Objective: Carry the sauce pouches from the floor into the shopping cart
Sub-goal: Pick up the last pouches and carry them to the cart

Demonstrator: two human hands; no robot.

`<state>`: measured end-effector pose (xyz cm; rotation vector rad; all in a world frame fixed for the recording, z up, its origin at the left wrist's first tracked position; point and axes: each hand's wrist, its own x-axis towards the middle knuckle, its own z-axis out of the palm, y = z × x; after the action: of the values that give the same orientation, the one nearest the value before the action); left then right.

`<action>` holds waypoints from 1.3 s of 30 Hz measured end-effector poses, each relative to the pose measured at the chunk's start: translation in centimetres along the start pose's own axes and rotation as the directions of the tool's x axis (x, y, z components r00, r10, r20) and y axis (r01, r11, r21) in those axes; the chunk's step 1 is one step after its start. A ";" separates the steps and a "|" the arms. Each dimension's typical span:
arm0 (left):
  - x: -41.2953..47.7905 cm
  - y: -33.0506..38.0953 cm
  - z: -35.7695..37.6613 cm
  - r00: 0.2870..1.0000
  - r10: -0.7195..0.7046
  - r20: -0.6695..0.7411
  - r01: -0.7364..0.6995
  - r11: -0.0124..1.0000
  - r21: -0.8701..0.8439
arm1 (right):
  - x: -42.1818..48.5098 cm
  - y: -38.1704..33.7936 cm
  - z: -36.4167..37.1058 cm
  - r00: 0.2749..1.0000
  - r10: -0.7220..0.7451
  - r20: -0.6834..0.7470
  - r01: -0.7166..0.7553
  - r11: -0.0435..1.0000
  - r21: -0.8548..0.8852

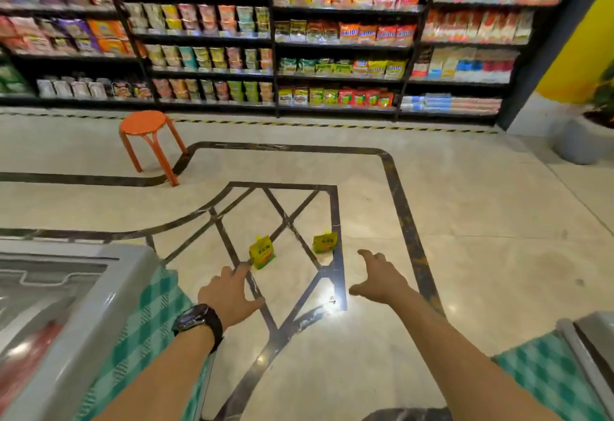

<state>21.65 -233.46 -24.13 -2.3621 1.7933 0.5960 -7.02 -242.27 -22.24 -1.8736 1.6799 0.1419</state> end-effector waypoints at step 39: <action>77.1 -15.0 52.2 0.842 -0.538 0.047 0.215 0.253 -0.943 | 88.7 22.6 38.1 0.972 0.149 -0.183 0.000 0.775 0.632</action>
<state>40.53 -281.53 -103.06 -3.6194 0.7599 1.6017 0.58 -300.16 -102.36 -1.3381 1.6677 -0.5647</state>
